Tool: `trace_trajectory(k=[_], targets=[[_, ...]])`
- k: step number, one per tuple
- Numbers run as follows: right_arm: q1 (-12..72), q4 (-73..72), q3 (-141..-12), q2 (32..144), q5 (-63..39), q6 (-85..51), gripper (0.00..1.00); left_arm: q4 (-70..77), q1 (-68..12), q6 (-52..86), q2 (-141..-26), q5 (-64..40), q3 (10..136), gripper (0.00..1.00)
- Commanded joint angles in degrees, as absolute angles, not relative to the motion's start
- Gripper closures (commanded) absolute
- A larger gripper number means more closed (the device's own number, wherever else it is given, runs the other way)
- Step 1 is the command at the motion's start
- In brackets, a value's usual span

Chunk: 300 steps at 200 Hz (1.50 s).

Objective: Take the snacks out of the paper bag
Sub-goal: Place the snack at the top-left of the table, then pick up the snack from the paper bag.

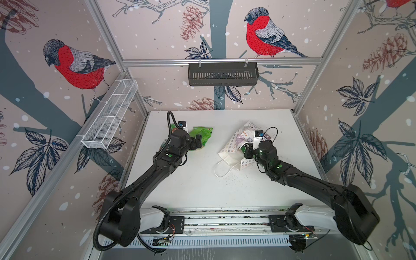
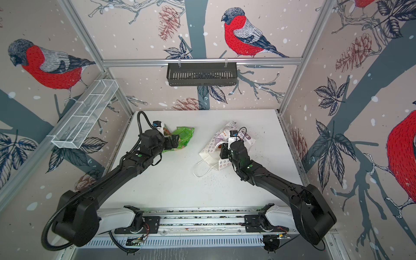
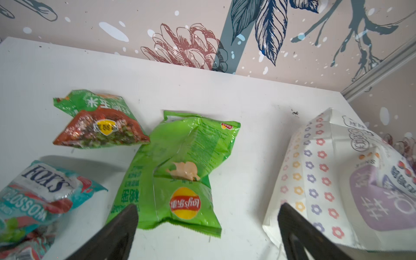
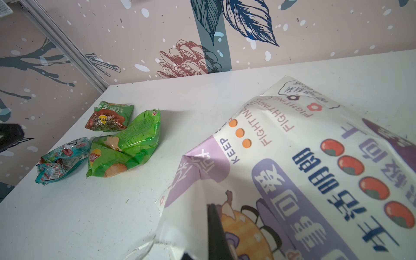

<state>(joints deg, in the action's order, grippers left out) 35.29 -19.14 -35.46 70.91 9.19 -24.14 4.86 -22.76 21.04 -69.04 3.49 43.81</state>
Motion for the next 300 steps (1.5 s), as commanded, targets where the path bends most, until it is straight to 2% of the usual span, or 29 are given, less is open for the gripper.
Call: trace_trajectory(k=[1,109,172,235,300], targets=[[35.41,-18.03,-35.68,70.75,11.13,-22.83,1.00,10.82,-25.17,22.63,-65.90,3.88,40.28,0.03],[35.33,-16.63,-37.19,70.84,11.47,-20.65,1.00,27.18,-40.17,20.81,-65.95,0.78,31.35,0.08],[35.26,-16.51,-36.30,68.16,11.29,-20.78,1.00,40.58,-47.24,16.05,-72.97,1.88,26.91,0.11],[35.33,-16.35,-36.04,67.68,10.99,-20.36,1.00,49.93,-48.77,15.75,-83.98,-4.39,28.83,0.15],[35.86,-16.08,-35.73,65.23,10.95,-18.58,1.00,49.15,-48.96,16.30,-92.74,-4.40,34.98,0.23]])
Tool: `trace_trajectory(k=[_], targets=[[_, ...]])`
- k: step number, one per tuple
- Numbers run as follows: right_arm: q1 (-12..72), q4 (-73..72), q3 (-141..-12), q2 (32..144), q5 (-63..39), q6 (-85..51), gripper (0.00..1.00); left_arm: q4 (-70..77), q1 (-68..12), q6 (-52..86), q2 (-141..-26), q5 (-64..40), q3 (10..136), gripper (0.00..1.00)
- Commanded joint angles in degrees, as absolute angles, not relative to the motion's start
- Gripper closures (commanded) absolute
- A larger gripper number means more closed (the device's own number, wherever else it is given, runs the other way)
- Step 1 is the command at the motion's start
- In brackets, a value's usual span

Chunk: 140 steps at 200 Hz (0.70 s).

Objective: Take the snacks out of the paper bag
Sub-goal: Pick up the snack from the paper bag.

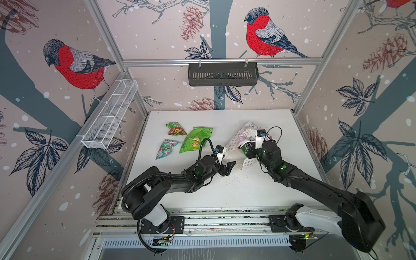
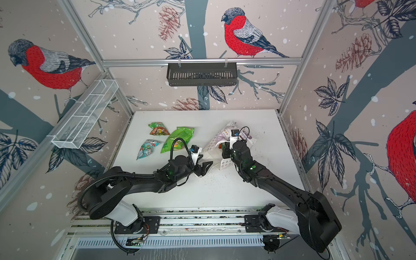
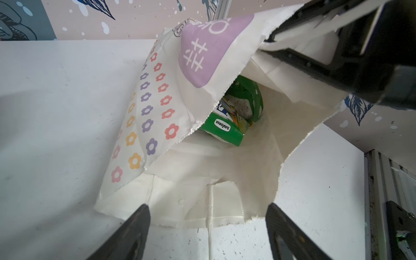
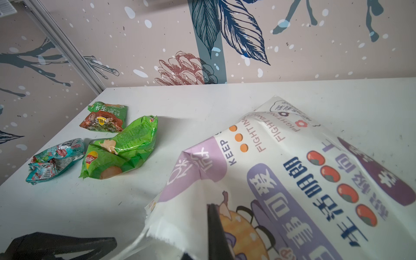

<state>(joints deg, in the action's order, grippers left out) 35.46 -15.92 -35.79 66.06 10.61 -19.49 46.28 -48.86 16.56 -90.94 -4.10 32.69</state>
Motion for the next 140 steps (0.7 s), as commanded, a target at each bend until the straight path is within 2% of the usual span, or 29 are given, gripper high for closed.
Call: trace_trajectory(k=[1,64,140], targets=[[35.90,-16.04,-35.71,65.18,11.01,-18.56,1.00,49.09,-48.96,16.28,-92.86,-4.40,35.11,0.23],[36.47,-16.04,-35.33,64.45,11.69,-17.46,1.00,50.90,-49.22,16.81,-99.71,-4.17,39.62,0.29],[36.34,-16.86,-34.54,63.41,10.93,-17.92,1.00,51.12,-49.31,17.49,-106.00,-0.15,45.98,0.22]])
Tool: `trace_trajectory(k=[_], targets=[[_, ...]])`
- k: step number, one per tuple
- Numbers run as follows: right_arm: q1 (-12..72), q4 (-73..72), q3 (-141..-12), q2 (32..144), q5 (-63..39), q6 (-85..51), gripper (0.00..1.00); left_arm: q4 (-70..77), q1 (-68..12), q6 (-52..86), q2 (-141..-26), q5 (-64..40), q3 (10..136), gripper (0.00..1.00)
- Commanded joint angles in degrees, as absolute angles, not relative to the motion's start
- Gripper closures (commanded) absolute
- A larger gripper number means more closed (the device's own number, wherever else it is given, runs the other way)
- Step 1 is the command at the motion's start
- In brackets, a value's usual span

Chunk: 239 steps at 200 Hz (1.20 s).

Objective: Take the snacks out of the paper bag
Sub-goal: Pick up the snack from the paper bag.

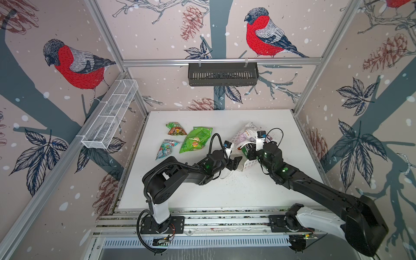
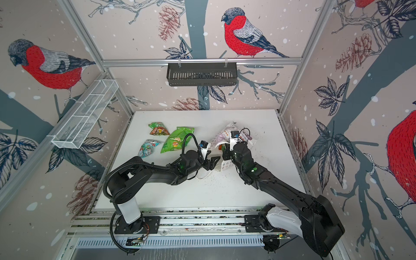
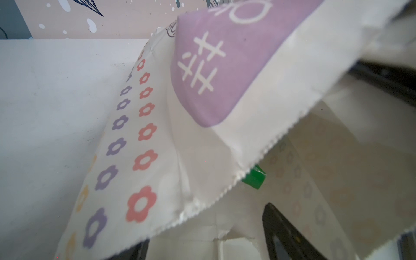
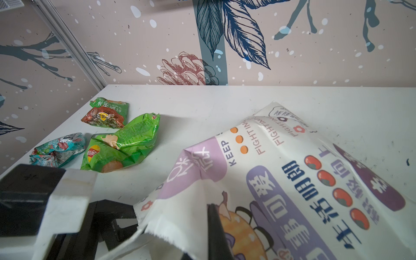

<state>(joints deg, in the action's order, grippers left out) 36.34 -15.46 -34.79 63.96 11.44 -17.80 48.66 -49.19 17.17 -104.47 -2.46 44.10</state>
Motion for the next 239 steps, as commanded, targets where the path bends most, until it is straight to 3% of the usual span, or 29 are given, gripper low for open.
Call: trace_trajectory(k=[1,67,171,239], targets=[[36.32,-16.87,-34.54,63.43,10.87,-17.93,1.00,51.09,-49.31,17.54,-106.09,-0.12,46.06,0.22],[35.51,-17.92,-33.59,61.84,8.49,-19.37,1.00,52.04,-49.31,17.24,-106.90,6.47,48.16,0.19],[34.73,-19.11,-33.22,62.51,6.56,-20.45,1.00,50.19,-49.36,15.10,-111.72,5.08,54.56,0.14],[34.10,-18.67,-33.38,62.16,7.47,-21.71,1.00,56.17,-50.51,11.76,-113.41,4.43,50.29,0.14]])
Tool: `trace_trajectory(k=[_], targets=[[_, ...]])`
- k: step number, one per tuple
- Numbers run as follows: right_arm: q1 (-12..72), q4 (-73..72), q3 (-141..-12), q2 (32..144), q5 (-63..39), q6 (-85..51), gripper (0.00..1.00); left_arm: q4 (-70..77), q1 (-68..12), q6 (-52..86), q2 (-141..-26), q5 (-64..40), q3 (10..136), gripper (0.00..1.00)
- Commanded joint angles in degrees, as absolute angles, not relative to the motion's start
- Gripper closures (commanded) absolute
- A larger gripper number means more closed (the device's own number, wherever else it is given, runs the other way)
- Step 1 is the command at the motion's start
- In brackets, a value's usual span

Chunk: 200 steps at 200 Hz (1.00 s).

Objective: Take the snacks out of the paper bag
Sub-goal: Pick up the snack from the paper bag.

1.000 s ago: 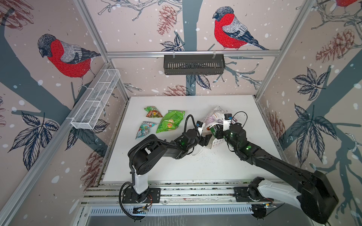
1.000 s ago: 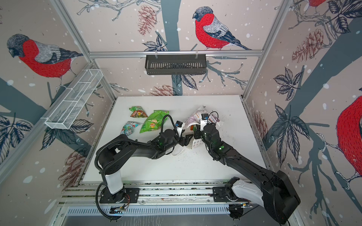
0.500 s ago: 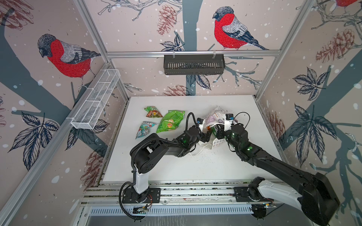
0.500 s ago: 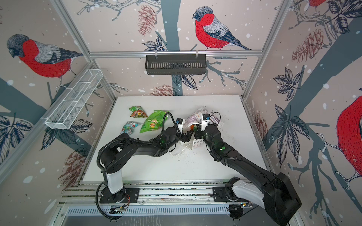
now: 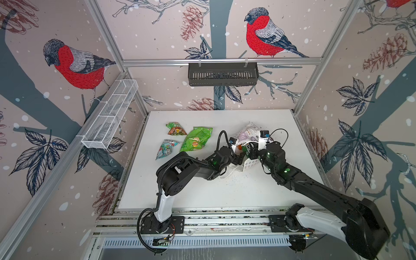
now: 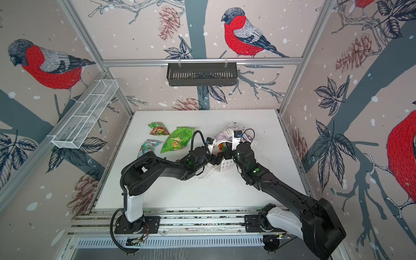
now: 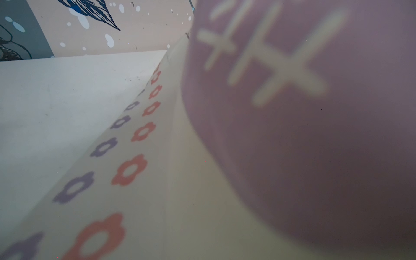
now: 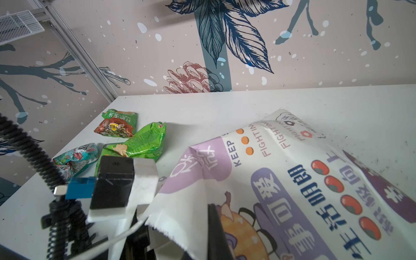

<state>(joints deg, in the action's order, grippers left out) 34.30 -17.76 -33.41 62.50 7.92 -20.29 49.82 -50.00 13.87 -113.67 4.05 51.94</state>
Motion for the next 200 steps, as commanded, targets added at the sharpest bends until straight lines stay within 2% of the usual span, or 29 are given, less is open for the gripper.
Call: trace_trajectory(k=[1,64,105,134,200], targets=[[34.10,-18.70,-33.39,62.15,7.51,-21.71,1.00,56.34,-50.57,11.68,-113.35,4.45,50.19,0.14],[33.57,-17.06,-34.10,62.40,8.57,-22.58,1.00,63.18,-56.46,2.42,-110.67,11.60,44.50,0.16],[33.49,-17.31,-33.99,62.03,8.05,-22.82,1.00,65.50,-56.51,2.74,-111.61,10.57,43.63,0.20],[33.49,-17.40,-34.01,62.00,7.22,-22.68,1.00,62.51,-56.51,1.61,-112.99,7.90,46.31,0.27],[33.40,-17.75,-33.49,61.89,6.30,-22.19,1.00,59.12,-56.25,-2.05,-116.24,5.21,51.42,0.29]])
